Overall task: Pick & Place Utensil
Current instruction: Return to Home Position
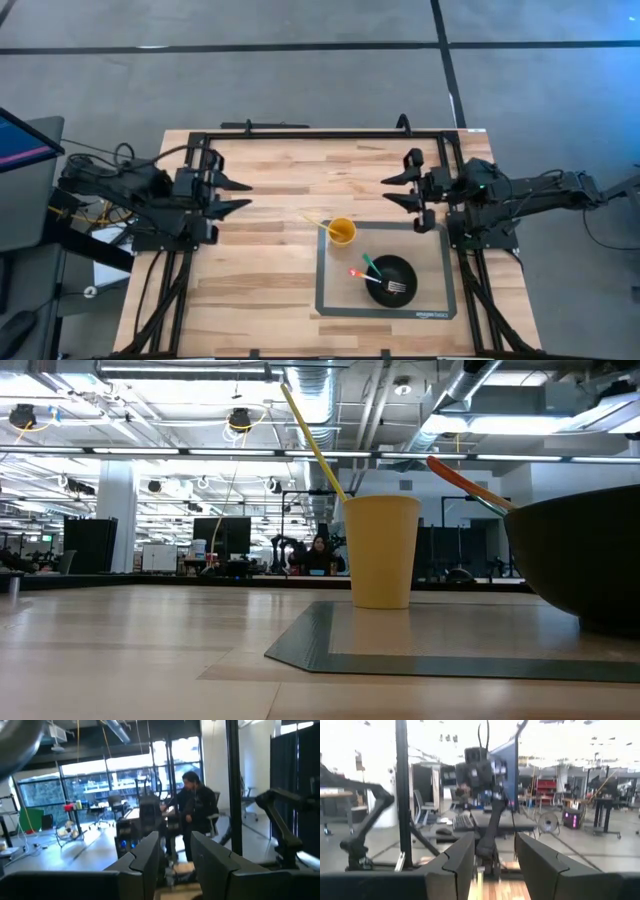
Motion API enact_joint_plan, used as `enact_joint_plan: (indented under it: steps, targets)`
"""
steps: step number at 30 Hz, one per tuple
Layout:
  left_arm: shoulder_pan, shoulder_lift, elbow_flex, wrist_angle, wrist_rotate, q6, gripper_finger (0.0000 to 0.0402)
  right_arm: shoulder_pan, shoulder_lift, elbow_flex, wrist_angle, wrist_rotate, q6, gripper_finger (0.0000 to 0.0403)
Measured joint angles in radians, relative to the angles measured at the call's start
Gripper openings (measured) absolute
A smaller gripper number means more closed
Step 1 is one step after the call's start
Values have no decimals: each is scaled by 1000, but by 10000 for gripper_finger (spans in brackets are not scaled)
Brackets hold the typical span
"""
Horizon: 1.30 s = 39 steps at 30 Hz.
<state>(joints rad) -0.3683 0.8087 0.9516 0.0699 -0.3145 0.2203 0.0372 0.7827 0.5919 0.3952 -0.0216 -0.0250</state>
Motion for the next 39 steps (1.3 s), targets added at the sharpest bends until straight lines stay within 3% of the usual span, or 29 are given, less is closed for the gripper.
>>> enact_joint_plan:
  steps: [6,15,20,26,39]
  targets:
    - [0,-85,0,-177,0,-71,115,-1,-107,0,-15,0,0,137]
    - [0,-156,-3,-360,0,-158,115,0,-319,0,-372,23,98,144]
    - [0,-201,-94,-358,-5,-202,115,3,-378,0,-480,22,113,142]
    - [0,-288,-231,-297,-22,-288,115,2,-430,-53,-469,23,81,138]
    - [0,-620,-502,-169,-22,-288,115,-6,-524,-110,-500,49,75,141]
